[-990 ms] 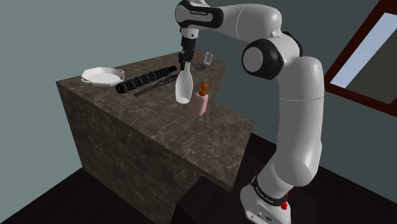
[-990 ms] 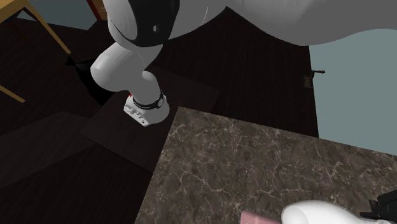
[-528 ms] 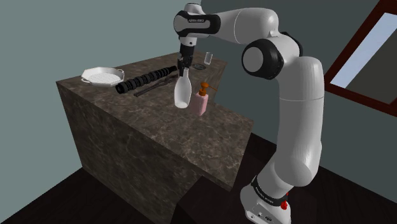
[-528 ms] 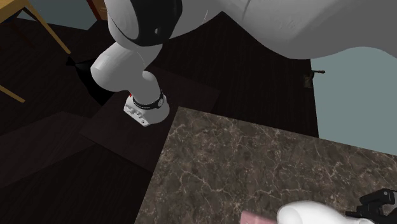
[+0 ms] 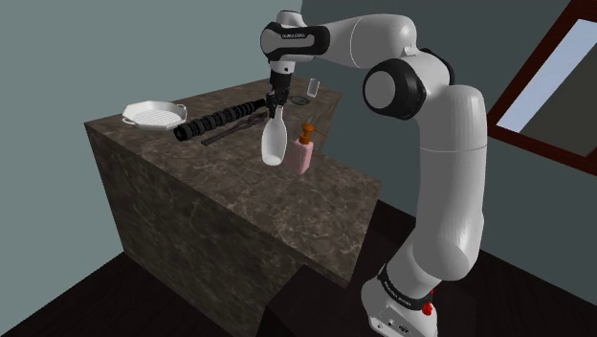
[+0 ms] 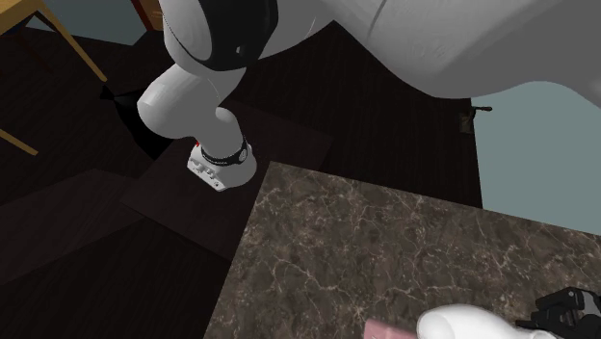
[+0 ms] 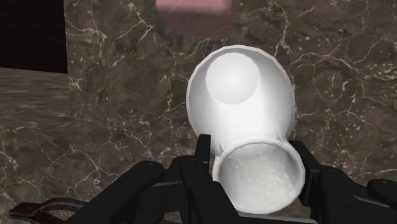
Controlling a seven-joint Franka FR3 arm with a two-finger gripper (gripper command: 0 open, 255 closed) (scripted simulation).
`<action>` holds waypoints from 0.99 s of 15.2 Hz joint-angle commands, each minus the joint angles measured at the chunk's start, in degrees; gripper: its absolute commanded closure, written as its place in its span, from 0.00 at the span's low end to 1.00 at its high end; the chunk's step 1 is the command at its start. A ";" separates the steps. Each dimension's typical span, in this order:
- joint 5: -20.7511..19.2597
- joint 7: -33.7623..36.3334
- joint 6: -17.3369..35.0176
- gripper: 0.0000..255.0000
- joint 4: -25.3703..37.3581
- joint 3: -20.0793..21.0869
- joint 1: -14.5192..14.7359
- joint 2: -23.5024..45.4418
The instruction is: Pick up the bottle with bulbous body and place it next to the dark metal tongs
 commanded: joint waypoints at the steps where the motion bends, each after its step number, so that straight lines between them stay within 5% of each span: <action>1: 0.00 0.00 0.02 1.00 -0.01 0.00 0.00 -0.02; 2: 0.00 0.00 0.01 0.00 0.01 0.00 0.00 -0.01; 7: 0.00 0.01 0.01 0.00 0.02 0.00 0.00 -0.01; 11: 0.00 0.21 -7.55 0.00 8.08 -0.08 -0.54 0.45; 15: -0.01 0.21 -7.55 0.00 8.08 -0.08 -0.55 0.45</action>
